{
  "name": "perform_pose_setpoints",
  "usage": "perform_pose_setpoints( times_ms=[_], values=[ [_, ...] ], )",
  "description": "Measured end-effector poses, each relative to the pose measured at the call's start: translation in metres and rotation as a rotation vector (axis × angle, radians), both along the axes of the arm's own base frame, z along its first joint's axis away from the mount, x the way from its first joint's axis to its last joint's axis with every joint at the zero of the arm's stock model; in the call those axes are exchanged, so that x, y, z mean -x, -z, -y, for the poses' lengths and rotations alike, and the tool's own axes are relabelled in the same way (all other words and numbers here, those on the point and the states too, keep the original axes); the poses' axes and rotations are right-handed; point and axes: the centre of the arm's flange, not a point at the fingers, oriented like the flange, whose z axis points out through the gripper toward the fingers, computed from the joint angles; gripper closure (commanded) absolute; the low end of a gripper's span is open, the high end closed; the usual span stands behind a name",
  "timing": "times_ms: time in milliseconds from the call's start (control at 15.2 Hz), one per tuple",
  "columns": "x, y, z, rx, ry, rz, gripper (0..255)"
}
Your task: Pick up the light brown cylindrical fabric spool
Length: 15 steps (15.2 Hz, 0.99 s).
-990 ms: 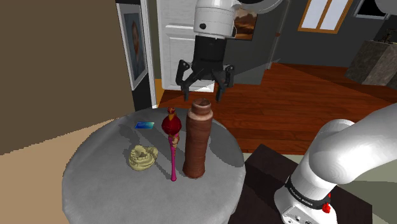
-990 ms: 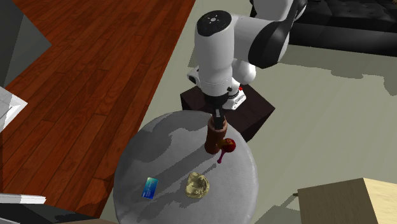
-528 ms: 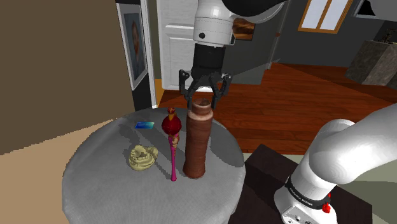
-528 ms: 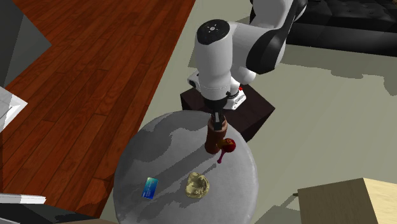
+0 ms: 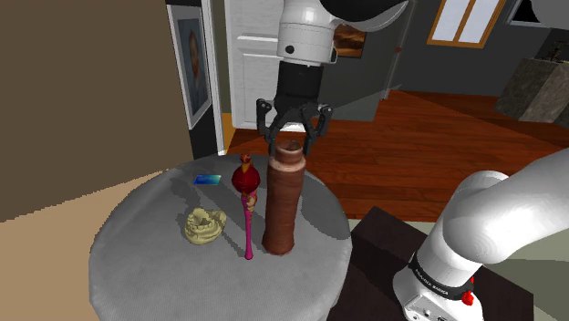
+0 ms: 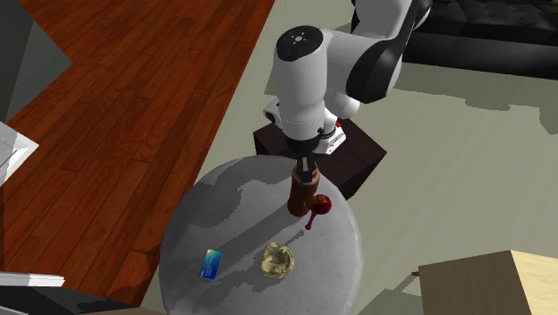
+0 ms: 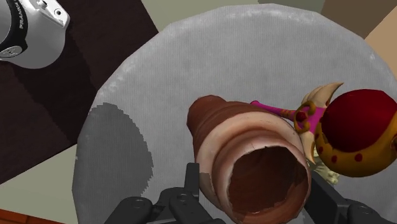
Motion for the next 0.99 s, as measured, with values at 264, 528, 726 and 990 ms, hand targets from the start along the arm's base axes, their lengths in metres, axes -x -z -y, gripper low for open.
perform_pose_setpoints(
  times_ms=[264,528,726,990],
  values=[
    [0.000,-0.016,0.000,0.000,0.000,-0.001,255],
    [0.000,-0.039,0.001,0.000,0.000,-0.001,255],
    [0.000,-0.055,0.000,0.000,0.000,-0.001,255],
    [-0.001,-0.072,-0.001,0.000,0.000,-0.001,255]
  ],
)
